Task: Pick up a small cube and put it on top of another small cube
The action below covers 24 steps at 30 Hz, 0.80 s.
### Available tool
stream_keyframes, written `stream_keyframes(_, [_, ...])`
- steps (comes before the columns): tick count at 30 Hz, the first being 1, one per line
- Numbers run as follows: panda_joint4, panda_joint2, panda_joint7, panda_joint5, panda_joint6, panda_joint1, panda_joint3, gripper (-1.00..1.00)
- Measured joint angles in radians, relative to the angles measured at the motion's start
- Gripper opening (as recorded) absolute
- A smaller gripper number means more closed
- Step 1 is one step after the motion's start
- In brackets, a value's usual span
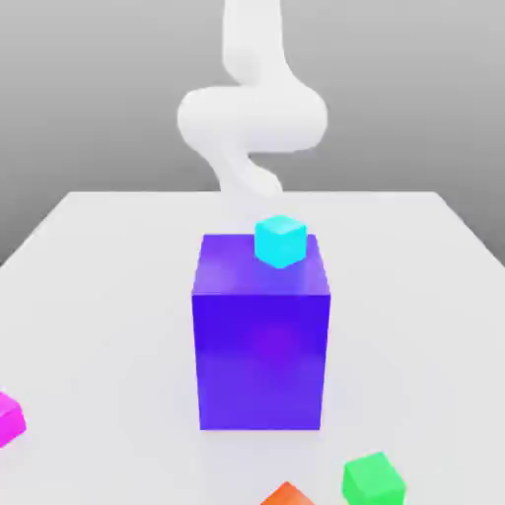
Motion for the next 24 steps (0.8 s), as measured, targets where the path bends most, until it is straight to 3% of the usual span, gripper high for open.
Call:
stream_keyframes(14, [-0.015,0.511,-0.181,0.160,0.150,-0.039,-0.264,0.00])
stream_keyframes(24, [-0.025,0.875,-0.320,0.289,0.253,-0.174,-0.347,0.00])
